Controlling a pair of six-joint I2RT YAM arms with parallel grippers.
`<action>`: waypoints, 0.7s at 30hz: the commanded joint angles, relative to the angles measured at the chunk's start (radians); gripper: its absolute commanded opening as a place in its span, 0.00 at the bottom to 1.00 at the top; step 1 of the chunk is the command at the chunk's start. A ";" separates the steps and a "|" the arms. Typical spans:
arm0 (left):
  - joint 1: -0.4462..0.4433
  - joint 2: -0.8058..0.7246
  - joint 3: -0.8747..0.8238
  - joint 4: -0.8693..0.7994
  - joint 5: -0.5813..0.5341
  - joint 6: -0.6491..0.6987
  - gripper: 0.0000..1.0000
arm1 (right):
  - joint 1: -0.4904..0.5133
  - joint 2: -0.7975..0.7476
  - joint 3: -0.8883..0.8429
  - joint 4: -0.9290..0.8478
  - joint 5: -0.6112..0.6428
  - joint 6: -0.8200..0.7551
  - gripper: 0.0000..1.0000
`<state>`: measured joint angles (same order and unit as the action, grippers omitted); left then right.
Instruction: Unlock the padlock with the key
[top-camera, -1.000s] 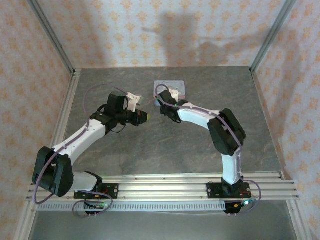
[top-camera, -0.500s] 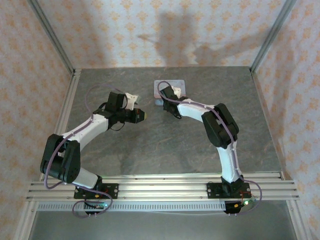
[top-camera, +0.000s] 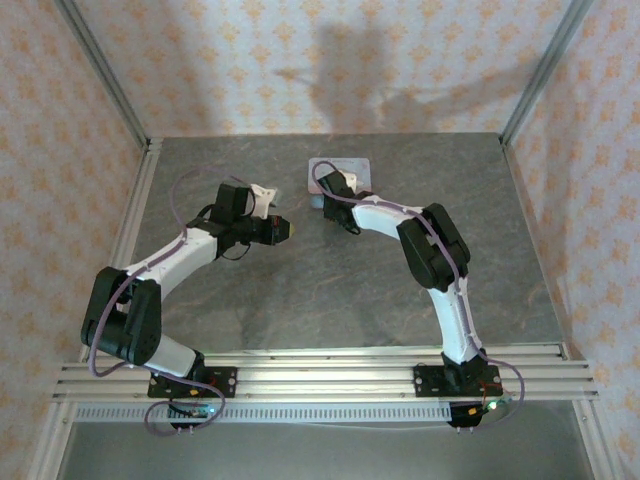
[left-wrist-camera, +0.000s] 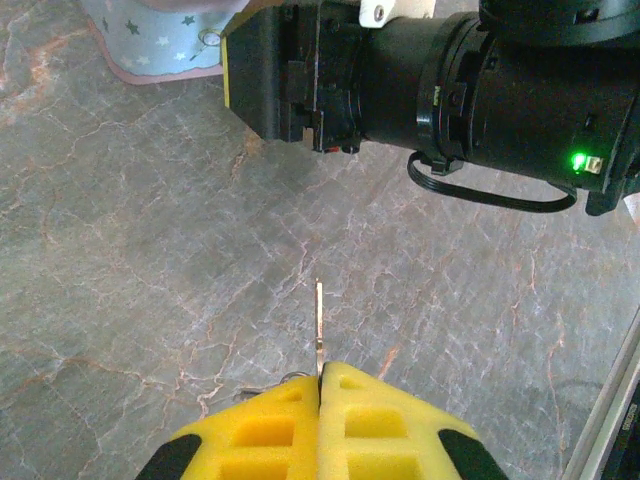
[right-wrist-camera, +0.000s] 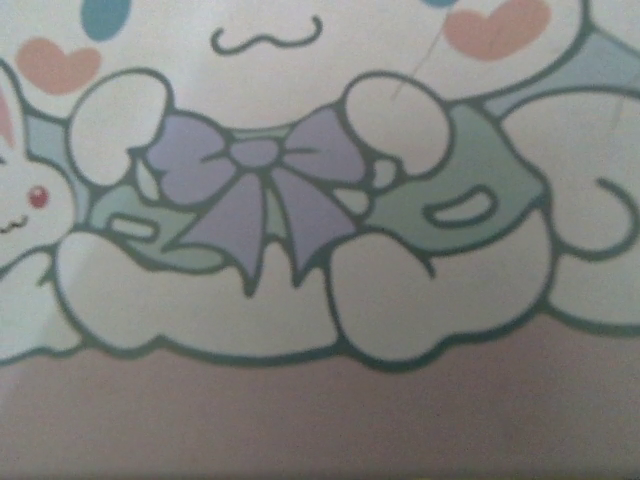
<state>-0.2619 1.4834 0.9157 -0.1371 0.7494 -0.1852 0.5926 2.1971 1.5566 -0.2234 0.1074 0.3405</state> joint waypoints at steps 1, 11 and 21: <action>0.003 0.014 0.007 0.042 0.000 -0.001 0.00 | -0.011 0.023 0.040 0.004 0.015 -0.026 0.40; 0.003 0.014 -0.007 0.042 0.002 0.016 0.00 | -0.011 0.014 0.030 0.037 0.012 -0.055 0.15; 0.003 -0.033 -0.086 0.095 0.000 0.034 0.00 | -0.007 -0.104 -0.091 0.053 -0.073 -0.029 0.05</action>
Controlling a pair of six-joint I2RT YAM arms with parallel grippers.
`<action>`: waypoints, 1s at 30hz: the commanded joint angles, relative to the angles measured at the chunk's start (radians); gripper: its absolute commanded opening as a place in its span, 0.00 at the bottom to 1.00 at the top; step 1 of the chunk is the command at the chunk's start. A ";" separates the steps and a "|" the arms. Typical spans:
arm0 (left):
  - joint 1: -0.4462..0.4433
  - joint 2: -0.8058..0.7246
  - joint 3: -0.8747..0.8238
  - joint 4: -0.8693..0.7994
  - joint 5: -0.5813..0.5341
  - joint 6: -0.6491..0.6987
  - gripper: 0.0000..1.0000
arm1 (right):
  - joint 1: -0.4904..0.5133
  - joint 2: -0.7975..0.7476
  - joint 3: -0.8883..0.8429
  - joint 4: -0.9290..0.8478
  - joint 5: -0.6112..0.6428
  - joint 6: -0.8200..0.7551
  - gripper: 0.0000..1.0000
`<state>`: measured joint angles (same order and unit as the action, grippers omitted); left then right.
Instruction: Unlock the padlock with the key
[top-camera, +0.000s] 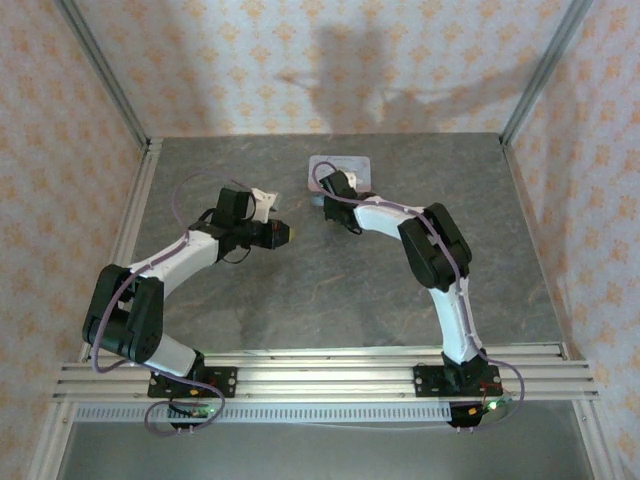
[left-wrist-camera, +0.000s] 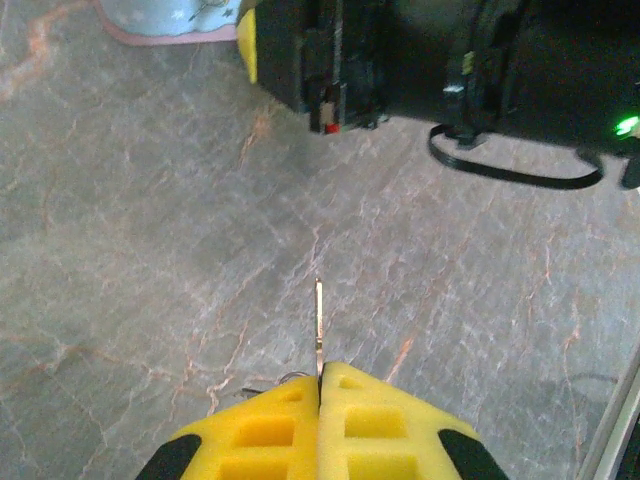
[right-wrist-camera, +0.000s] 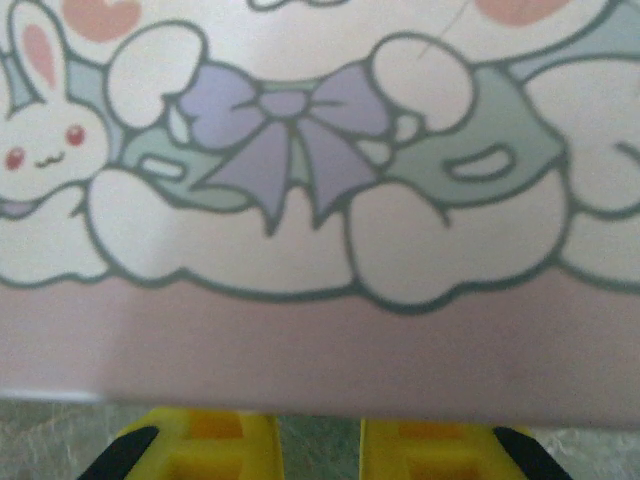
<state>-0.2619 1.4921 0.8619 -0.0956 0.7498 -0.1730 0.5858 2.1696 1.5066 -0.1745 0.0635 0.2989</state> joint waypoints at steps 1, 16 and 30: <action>0.000 -0.052 -0.049 0.081 0.011 0.012 0.00 | 0.000 -0.094 -0.063 0.006 -0.035 0.019 0.05; -0.100 -0.199 -0.289 0.174 -0.050 0.077 0.00 | 0.091 -0.302 -0.260 -0.083 -0.281 0.229 0.00; -0.105 -0.087 -0.361 0.469 0.038 -0.022 0.00 | 0.089 -0.336 -0.162 -0.215 -0.581 0.377 0.00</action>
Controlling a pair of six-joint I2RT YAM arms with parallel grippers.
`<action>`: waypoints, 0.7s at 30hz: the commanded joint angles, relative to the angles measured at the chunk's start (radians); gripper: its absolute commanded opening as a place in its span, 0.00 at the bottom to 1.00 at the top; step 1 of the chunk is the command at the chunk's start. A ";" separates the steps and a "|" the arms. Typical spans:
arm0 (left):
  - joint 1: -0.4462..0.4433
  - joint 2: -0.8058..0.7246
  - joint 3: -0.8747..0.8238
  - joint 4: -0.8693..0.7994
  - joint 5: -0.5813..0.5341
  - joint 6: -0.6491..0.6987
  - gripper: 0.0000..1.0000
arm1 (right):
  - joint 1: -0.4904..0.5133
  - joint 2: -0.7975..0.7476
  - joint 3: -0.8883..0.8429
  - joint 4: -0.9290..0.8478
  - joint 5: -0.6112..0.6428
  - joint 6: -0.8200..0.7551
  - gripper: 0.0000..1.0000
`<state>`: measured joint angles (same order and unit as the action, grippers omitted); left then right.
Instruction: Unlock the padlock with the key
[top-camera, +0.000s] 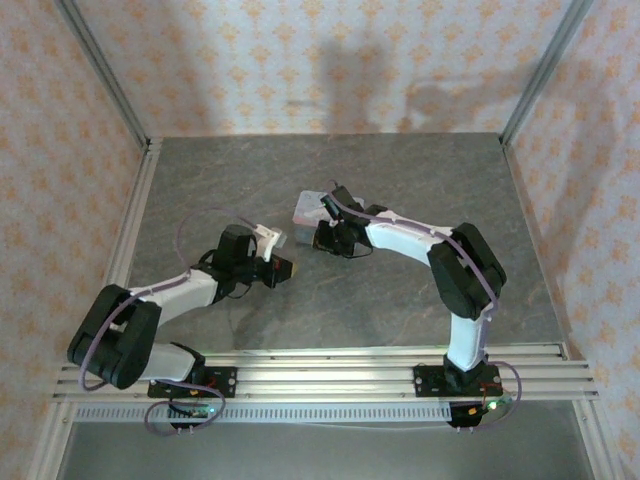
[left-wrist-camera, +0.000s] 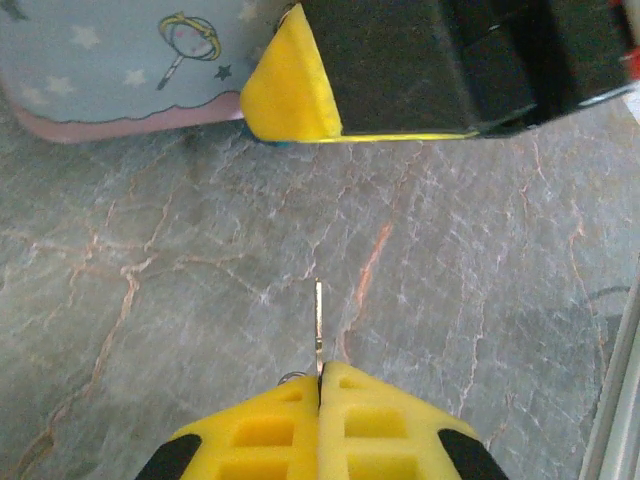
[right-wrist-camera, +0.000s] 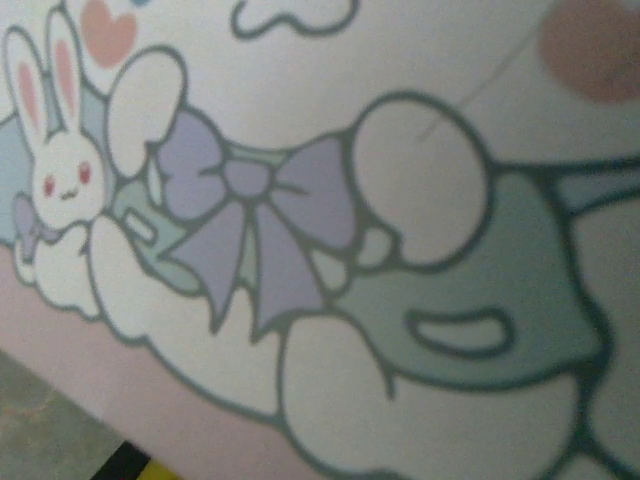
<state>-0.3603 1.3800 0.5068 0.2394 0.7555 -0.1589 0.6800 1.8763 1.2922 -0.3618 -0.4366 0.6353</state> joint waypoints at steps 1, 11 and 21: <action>-0.005 0.034 -0.002 0.144 0.035 -0.034 0.00 | -0.007 -0.044 0.058 -0.030 -0.100 0.048 0.00; 0.080 0.064 -0.033 0.250 0.168 -0.011 0.00 | -0.051 -0.096 0.058 -0.030 -0.215 0.096 0.00; 0.141 0.148 -0.036 0.381 0.292 -0.044 0.00 | -0.087 -0.132 0.032 0.008 -0.292 0.136 0.00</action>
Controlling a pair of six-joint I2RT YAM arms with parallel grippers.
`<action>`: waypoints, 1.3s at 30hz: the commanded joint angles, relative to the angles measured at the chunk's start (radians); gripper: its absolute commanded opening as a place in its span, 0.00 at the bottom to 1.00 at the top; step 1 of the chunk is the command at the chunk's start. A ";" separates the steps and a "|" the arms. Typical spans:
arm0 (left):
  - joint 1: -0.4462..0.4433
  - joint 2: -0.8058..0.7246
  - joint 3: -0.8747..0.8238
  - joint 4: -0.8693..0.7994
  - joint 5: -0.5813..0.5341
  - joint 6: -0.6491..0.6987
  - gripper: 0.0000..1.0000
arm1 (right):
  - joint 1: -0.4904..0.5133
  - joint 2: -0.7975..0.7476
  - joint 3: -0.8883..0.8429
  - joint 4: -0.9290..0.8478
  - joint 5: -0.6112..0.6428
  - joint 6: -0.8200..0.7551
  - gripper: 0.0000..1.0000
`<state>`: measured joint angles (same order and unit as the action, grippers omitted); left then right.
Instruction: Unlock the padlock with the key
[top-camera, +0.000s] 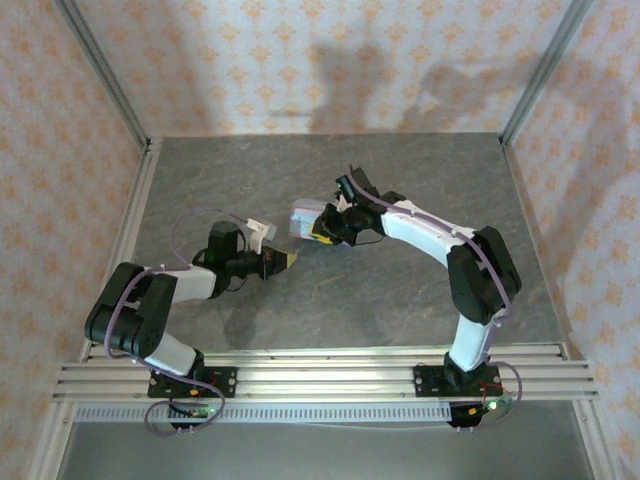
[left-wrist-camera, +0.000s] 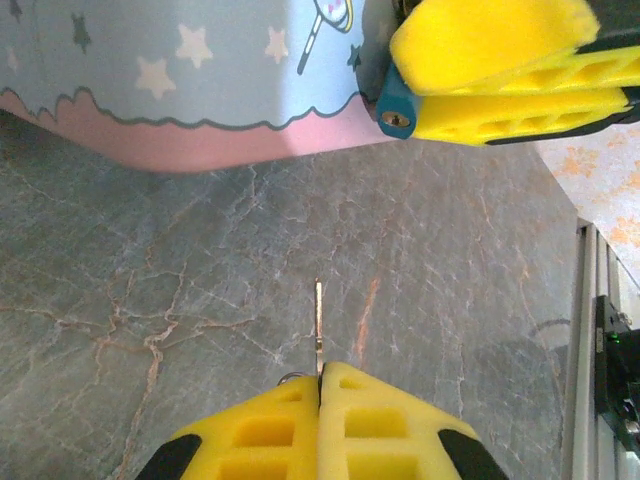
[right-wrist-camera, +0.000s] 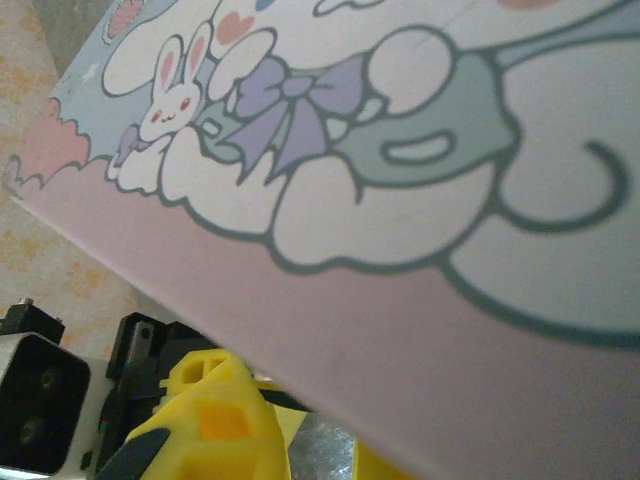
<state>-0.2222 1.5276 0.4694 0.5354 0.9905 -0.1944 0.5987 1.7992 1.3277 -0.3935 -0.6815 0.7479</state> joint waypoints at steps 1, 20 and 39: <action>0.003 0.003 0.004 0.091 0.057 -0.008 0.00 | -0.007 -0.059 -0.004 0.041 -0.053 0.028 0.00; -0.086 0.000 0.066 0.100 -0.053 0.069 0.00 | -0.024 -0.064 -0.020 0.060 -0.122 0.050 0.00; -0.086 -0.007 0.064 0.141 -0.053 0.054 0.00 | -0.026 -0.069 -0.018 0.024 -0.148 0.010 0.00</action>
<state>-0.3061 1.5364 0.5121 0.6205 0.9348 -0.1482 0.5789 1.7805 1.3064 -0.3798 -0.7944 0.7822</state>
